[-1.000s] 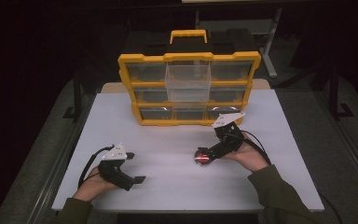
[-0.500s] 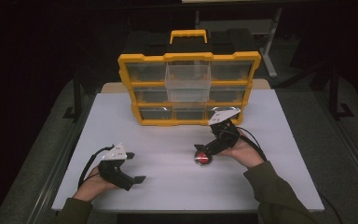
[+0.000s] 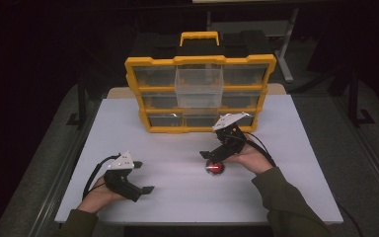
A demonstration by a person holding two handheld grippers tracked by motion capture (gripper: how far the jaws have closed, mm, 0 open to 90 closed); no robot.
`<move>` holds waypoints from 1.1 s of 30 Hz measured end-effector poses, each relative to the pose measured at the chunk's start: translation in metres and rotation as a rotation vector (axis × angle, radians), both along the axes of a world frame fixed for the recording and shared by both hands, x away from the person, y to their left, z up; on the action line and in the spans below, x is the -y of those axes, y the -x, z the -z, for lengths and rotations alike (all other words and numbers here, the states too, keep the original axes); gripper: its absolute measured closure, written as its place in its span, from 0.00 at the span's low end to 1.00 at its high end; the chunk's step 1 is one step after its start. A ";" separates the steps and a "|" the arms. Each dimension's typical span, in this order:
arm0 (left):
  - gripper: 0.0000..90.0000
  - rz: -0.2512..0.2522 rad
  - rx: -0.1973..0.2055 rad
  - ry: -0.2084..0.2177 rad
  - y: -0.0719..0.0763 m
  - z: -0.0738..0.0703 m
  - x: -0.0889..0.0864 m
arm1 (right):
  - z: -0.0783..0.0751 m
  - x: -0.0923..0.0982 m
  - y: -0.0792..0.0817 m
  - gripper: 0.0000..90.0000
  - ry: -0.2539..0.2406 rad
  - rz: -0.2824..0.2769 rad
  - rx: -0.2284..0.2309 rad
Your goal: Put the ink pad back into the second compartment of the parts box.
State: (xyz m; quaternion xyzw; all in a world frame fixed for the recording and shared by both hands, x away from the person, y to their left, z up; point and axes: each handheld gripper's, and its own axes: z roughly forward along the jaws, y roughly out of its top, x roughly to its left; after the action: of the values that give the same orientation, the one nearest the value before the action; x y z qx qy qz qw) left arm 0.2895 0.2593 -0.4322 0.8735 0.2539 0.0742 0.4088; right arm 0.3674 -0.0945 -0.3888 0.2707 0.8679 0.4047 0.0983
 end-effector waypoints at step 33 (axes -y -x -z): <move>0.00 -0.009 -0.003 0.000 -0.001 0.000 -0.002 | 0.020 -0.008 0.001 0.00 0.181 -0.053 -0.094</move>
State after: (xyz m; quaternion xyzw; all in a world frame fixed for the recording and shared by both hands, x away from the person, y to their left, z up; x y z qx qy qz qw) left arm 0.2902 0.2609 -0.4324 0.8724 0.2582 0.0746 0.4083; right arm 0.3666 -0.0861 -0.4089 0.2566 0.9113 0.3140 0.0707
